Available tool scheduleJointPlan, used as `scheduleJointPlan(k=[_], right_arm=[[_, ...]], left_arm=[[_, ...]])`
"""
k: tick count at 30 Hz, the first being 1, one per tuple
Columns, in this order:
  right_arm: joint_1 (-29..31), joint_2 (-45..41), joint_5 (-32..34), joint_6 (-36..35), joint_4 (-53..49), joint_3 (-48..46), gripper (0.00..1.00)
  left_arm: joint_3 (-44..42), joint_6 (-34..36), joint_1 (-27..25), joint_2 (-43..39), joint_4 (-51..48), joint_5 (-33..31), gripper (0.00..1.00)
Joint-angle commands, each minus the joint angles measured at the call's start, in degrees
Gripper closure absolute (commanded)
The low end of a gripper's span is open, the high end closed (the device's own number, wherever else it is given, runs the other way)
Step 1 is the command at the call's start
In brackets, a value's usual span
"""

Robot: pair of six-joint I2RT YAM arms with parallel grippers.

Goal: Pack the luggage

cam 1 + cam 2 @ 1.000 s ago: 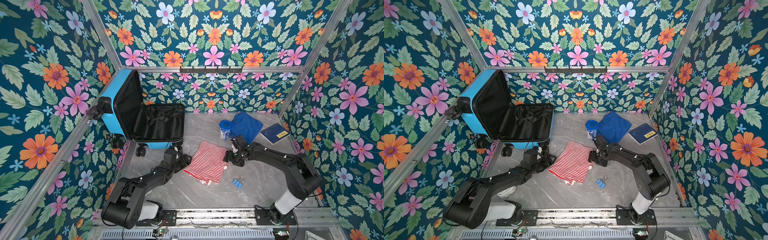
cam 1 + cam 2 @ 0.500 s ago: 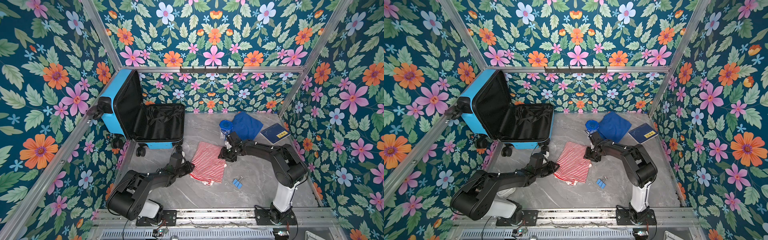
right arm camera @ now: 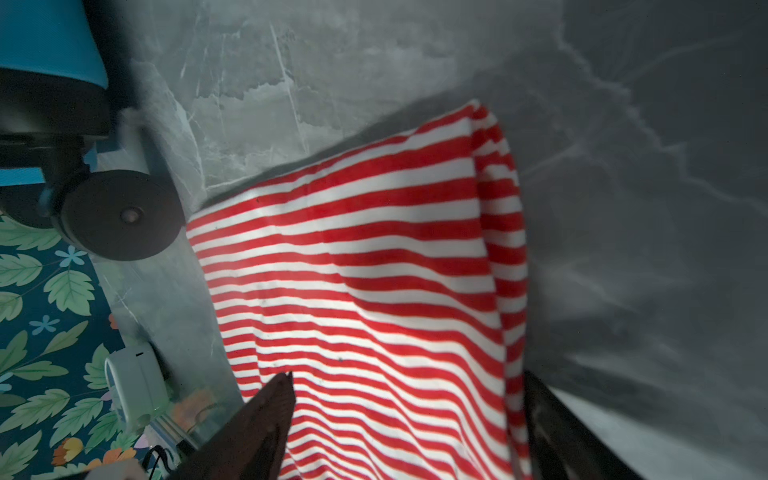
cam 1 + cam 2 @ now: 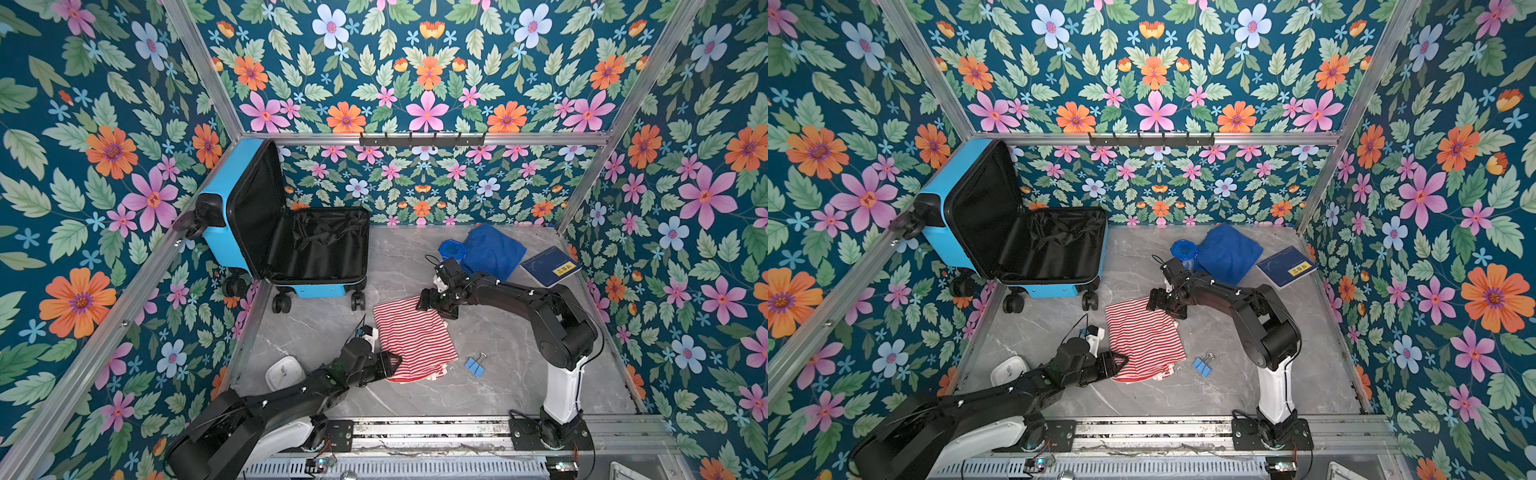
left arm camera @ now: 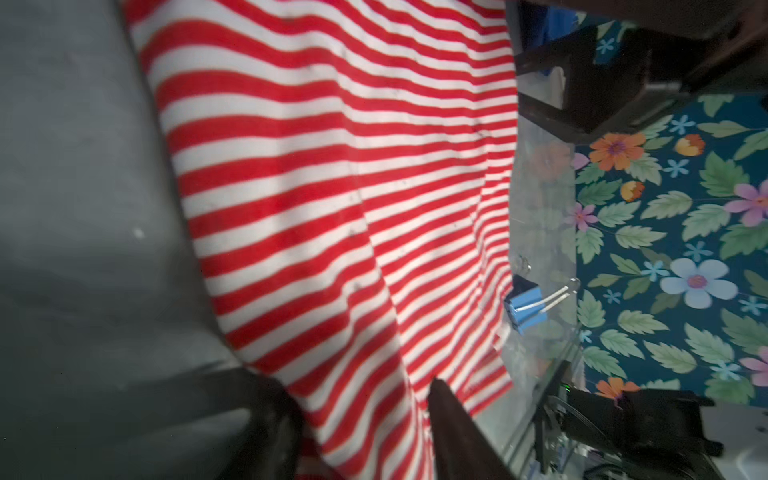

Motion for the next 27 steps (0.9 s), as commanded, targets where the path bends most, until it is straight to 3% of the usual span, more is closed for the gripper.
scheduleJointPlan(k=[1, 6, 8, 11, 14, 20, 23, 27], right_arm=[[0.12, -3.15, 2.61, -1.35, -4.05, 0.78, 0.13], [0.12, -10.44, 6.68, -1.67, -8.65, -1.83, 0.12], [0.38, -13.94, 6.90, -0.74, -9.63, -4.44, 0.14], [2.37, -20.06, 7.58, 1.40, -9.75, -9.03, 0.19], [6.80, -23.41, 8.87, 4.22, -9.75, -12.49, 0.22], [17.91, -24.87, 12.06, 12.67, -7.47, -18.23, 0.26], [22.36, -23.02, 12.59, 15.25, -5.12, -18.98, 0.25], [24.27, -18.33, 11.38, 16.39, -2.41, -18.72, 0.24]], left_arm=[[1.12, -1.21, -1.46, -9.84, -19.72, -7.10, 0.32], [8.77, 1.79, -1.30, -25.29, -33.79, -18.74, 0.29], [11.94, 4.02, -1.31, -25.35, -33.06, -23.34, 0.29], [16.98, 9.78, -0.52, -16.72, -26.75, -26.46, 0.29], [23.32, 15.08, 2.48, -2.76, -22.17, -22.21, 0.35], [32.91, 19.77, 14.69, 23.78, -11.93, -3.43, 0.51], [35.65, 19.73, 17.86, 31.45, -8.11, 2.47, 0.54], [37.75, 20.63, 17.96, 36.57, -6.99, 4.90, 0.54]])
